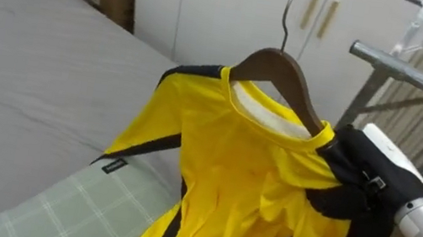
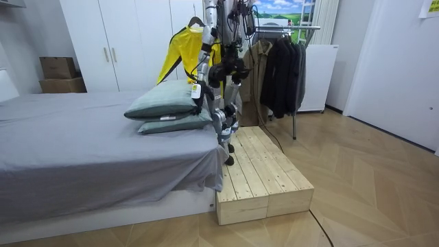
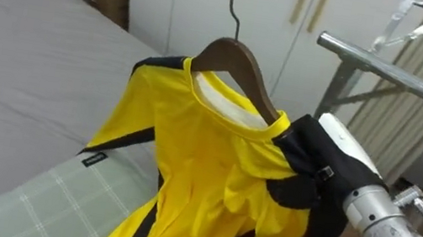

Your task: Hang clothes

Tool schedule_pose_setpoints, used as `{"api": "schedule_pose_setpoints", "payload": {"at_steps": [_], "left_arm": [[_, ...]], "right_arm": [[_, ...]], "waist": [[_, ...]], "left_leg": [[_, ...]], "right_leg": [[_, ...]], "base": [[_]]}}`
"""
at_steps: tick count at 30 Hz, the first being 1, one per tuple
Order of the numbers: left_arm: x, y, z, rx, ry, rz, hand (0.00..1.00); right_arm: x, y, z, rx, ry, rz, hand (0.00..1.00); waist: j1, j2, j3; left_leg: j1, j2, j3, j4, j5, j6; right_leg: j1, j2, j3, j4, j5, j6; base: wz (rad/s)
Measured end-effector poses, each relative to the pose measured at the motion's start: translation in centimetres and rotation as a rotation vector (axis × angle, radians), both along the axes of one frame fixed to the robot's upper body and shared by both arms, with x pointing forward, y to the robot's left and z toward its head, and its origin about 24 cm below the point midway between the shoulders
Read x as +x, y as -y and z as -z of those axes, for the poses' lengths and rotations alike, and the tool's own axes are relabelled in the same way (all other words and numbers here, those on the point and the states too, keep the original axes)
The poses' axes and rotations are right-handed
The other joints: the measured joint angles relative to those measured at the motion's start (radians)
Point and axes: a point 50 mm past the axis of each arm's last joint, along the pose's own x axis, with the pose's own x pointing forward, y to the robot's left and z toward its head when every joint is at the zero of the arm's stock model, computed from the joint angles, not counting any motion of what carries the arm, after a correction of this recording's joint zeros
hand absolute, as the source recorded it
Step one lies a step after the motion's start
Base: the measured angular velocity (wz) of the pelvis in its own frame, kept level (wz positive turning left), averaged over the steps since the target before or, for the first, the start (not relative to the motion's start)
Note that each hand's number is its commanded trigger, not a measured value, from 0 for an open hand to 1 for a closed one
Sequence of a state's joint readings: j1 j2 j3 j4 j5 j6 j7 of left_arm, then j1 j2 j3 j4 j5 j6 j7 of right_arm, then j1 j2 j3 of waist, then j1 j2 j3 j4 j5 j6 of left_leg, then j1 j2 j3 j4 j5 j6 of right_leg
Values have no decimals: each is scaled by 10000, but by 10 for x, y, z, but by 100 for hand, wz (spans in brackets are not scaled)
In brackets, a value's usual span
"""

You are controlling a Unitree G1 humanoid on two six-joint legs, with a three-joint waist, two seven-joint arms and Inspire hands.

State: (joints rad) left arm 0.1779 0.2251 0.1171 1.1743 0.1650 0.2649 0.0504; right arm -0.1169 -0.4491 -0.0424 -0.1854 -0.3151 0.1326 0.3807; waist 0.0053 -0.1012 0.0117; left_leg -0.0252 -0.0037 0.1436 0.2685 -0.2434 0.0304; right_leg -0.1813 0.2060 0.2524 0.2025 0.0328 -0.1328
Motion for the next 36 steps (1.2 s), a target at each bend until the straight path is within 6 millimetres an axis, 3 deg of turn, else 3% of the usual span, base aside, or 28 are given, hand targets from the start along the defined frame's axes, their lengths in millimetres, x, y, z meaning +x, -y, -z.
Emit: {"api": "schedule_pose_setpoints", "payload": {"at_steps": [2,3,4,5,6,7,8,9,10,12,13,18,25,32,36], "left_arm": [[-2,4,1,-56,-80,-19,0],[-2,4,1,-48,-95,-22,0],[-3,4,1,-14,-118,14,0],[-3,4,1,1,-157,32,0],[-6,4,1,37,-241,55,0],[-9,3,1,91,-379,159,0],[-10,2,0,132,-415,125,0],[-11,0,0,188,-464,-21,0],[-11,0,0,174,-480,-300,0],[-16,0,0,133,-612,-721,0],[-19,0,0,132,-725,-776,0],[-20,0,-1,146,-938,-861,0],[-21,-2,-2,377,-980,-1028,0],[-24,-3,-2,673,-1191,-1080,0],[-27,-4,-3,767,-1274,-1292,0]], "right_arm": [[0,0,0,11,37,50,100],[0,0,0,40,88,81,100],[0,0,-1,57,141,103,100],[0,1,-1,55,150,126,100],[0,2,-1,48,187,207,100],[0,0,-3,104,334,230,100],[0,-2,-4,170,479,244,100],[0,-7,-5,393,628,215,100],[0,-9,-4,488,673,208,100],[-1,-9,-2,517,568,225,100],[-2,-8,-1,524,498,301,100],[-2,-6,1,562,365,394,100],[-2,-4,0,586,404,480,100],[-2,-3,1,592,364,529,100],[-2,0,-1,610,428,661,100]], "waist": [[-38,13,2],[-23,44,10],[79,139,57],[43,179,65],[28,192,71],[142,100,18],[157,-52,-23],[154,-54,4],[221,68,17],[294,244,18],[216,294,52],[-1,291,51],[-105,91,45],[-96,-117,49],[-93,-150,55]], "left_leg": [[-1,28,333,-4,-78,174],[-13,209,637,-34,-65,217],[11,510,1073,-37,-60,157],[38,604,1207,-25,-52,126],[178,632,1362,12,-67,54],[194,600,1604,152,-143,-87],[156,579,1652,335,-183,-145],[65,593,1682,523,-232,-264],[-6,678,1549,531,-249,-297],[31,816,1561,437,-238,-366],[113,849,1602,354,-217,-404],[164,1002,2055,219,-199,-482],[191,1010,2093,-36,-90,-567],[280,1098,2329,-117,-96,-593],[395,1219,2384,-108,-162,-696]], "right_leg": [[-7,23,184,-145,137,190],[-13,36,151,-168,170,521],[-329,-200,-966,630,-495,700],[-461,-594,-1756,1291,-912,813],[-520,-1623,-2741,2482,-1725,1095],[-523,-2453,-2985,2815,-2183,1479],[-520,-2662,-2906,2691,-2259,1707],[-487,-2424,-2875,2369,-2189,1367],[-450,-2161,-2622,1991,-1970,1172],[-294,-1878,-2453,1506,-1605,1004],[-271,-1787,-2358,1317,-1487,984],[-257,-1538,-2119,926,-1183,947],[-211,-1372,-1829,557,-951,936],[-211,-1296,-1831,515,-929,925],[-100,-1264,-2229,492,-960,804]], "base": [[-42],[-43],[-37],[-21],[-20],[-28],[-49],[-60],[-71],[-75],[-53],[-22],[-8],[-8],[-4]]}}
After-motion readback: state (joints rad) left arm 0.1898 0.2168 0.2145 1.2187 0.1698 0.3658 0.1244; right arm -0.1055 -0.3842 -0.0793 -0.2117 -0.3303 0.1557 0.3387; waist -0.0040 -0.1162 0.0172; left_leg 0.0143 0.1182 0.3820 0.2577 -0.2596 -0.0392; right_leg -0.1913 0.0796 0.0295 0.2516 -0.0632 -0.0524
